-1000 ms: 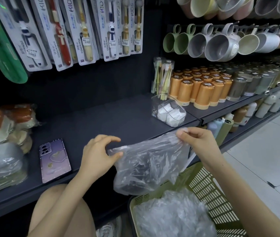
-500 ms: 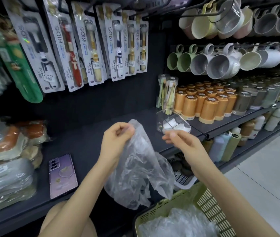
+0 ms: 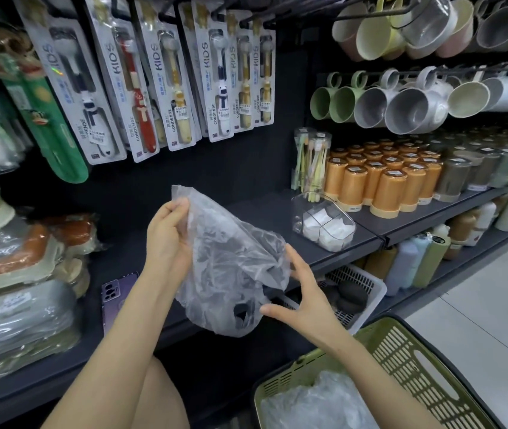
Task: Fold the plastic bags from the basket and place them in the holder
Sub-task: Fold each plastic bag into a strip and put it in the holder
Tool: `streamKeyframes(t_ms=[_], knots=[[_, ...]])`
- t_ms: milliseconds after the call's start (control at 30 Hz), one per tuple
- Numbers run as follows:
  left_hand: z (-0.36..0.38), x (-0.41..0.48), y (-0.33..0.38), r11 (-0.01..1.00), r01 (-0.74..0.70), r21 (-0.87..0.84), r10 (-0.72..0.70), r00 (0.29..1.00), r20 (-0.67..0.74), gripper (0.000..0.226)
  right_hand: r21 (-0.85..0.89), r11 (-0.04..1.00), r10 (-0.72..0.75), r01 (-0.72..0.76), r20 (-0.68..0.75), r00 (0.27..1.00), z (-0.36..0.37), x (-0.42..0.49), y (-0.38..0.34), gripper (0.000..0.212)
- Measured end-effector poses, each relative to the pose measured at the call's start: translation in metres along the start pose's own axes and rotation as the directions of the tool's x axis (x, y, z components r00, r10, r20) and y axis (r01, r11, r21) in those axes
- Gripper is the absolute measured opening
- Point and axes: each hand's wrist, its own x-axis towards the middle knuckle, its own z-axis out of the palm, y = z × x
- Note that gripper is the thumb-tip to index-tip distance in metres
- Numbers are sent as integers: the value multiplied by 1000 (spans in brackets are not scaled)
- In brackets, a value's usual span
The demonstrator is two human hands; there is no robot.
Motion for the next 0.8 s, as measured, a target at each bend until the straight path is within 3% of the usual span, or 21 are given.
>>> streamKeyframes(t_ms=[67, 167, 333, 433, 633, 700, 800], knots=[[-6, 4, 2, 998, 21, -62, -23, 999, -33, 23, -15, 999, -34, 33, -78, 996, 9, 1, 1, 91], [-17, 9, 6, 981, 94, -168, -97, 995, -11, 16, -57, 995, -90, 79, -205, 975, 18, 7, 1, 64], [-33, 16, 5, 960, 183, -213, -177, 983, 48, 8, -39, 978, -207, 204, -253, 945, 24, 22, -6, 11], [-48, 23, 6, 961, 186, -205, -180, 983, 48, 3, 60, 982, -160, 177, -209, 965, 15, 19, -8, 12], [-66, 26, 8, 974, 123, -189, -113, 992, 64, 21, 181, 983, 23, -13, -51, 998, -31, 8, -6, 7], [-67, 25, 6, 989, 86, -118, -78, 995, 69, 27, 182, 982, 61, -59, -7, 998, -46, 6, -6, 9], [-67, 29, 1, 997, 18, 78, -20, 1000, 18, 20, 197, 977, 68, -76, 46, 997, -64, 3, -11, 13]])
